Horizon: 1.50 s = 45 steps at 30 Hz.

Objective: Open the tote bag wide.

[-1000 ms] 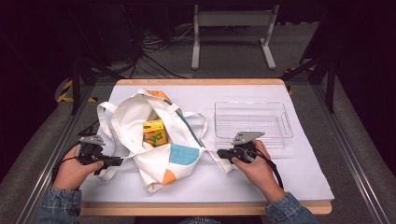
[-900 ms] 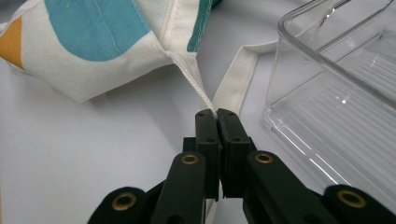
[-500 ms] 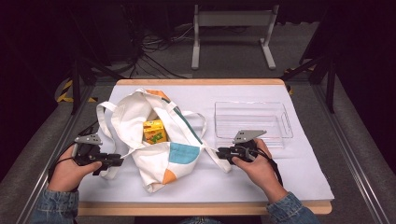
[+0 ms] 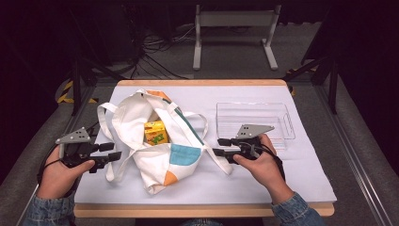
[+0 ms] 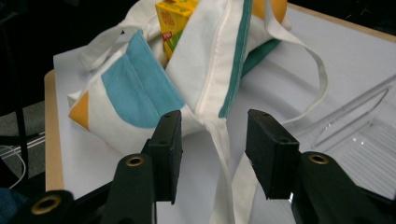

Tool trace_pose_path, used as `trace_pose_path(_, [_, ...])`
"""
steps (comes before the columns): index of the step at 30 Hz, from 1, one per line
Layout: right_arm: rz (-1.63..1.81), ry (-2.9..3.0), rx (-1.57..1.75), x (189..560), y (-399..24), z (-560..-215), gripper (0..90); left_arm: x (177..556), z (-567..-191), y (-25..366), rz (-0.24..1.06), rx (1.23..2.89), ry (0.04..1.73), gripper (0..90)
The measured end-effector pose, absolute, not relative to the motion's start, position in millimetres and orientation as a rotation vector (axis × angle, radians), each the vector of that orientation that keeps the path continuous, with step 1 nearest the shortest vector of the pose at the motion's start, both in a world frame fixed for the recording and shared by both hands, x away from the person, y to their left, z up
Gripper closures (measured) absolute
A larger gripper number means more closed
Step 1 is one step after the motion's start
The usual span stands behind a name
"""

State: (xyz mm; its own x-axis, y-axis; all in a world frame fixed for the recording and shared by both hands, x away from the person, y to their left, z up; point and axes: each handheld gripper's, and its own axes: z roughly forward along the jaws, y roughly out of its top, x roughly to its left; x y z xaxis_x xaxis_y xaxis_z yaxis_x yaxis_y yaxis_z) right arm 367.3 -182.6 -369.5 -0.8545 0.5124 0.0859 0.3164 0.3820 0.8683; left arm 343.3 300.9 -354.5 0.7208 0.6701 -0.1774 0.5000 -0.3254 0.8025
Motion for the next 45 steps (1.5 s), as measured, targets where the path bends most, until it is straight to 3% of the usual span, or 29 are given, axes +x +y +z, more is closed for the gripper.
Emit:
trace_pose_path(10, [1.512,2.421,0.677,379.3,-157.9,-347.8,48.8,346.0,-348.8,302.5,0.370,1.840,0.896,39.1])
trace_pose_path(25, [1.456,2.423,0.632,410.5,-116.1,-329.4,37.2,353.4,-344.0,302.9,0.397,1.767,0.916,35.3])
trace_pose_path(45, [1.331,2.474,0.646,450.5,-59.3,-359.9,21.6,355.9,-345.4,303.6,0.386,1.775,0.916,34.6])
